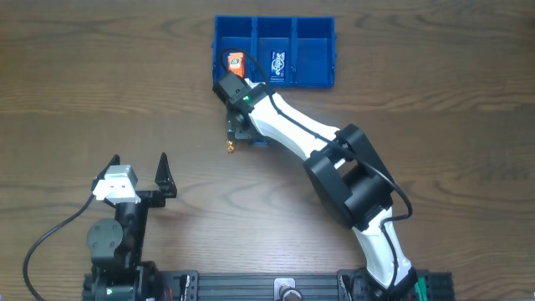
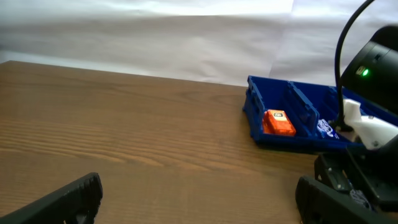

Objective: Sort Candies Into Trays

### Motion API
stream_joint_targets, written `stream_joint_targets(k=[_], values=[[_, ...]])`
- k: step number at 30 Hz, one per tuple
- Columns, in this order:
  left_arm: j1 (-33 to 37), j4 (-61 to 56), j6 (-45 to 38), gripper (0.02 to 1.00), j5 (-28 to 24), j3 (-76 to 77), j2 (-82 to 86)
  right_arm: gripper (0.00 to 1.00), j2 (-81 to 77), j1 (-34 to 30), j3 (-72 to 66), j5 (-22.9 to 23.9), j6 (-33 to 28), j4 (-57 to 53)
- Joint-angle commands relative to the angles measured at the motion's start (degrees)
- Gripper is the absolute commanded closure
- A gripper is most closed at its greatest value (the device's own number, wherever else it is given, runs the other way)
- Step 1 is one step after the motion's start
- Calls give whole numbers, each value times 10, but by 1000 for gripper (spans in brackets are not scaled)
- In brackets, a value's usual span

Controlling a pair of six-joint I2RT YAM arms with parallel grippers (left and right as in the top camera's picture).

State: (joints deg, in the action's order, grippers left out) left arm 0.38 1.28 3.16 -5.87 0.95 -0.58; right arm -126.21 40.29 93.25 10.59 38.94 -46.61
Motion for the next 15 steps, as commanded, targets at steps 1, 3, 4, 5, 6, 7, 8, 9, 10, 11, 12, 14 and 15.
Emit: stream_joint_targets(k=[1, 3, 4, 5, 6, 7, 8, 9, 10, 11, 12, 14, 15], values=[[3, 28, 2, 23, 0, -7, 3, 25, -7, -12, -3, -4, 16, -2], [3, 27, 2, 20, 0, -7, 3, 95, -7, -14, -3, -4, 16, -2], [3, 28, 2, 20, 0, -7, 3, 134, -7, -16, -3, -4, 16, -2], [3, 28, 2, 23, 0, -7, 3, 165, -7, -18, -3, -7, 16, -2], [3, 28, 2, 20, 0, -7, 3, 198, -7, -20, -3, -12, 16, -2], [3, 27, 2, 20, 0, -7, 3, 233, -7, -23, -3, -20, 15, -1], [3, 28, 2, 23, 0, -7, 3, 272, -7, -25, -3, -27, 15, 0], [3, 28, 2, 23, 0, -7, 3, 329, -7, -28, -3, -32, 13, 0], [3, 27, 2, 20, 0, -7, 3, 371, -7, -28, -3, -32, 12, 0], [3, 28, 2, 20, 0, -7, 3, 428, -7, -28, -3, -32, 10, 0], [3, 27, 2, 23, 0, -7, 3, 507, -7, -28, -3, -35, 2, 2], [3, 28, 2, 20, 0, -7, 3, 621, -7, -28, -3, -42, -2, 5], [3, 28, 2, 23, 0, -7, 3, 660, -7, -28, -3, -43, -2, 5]])
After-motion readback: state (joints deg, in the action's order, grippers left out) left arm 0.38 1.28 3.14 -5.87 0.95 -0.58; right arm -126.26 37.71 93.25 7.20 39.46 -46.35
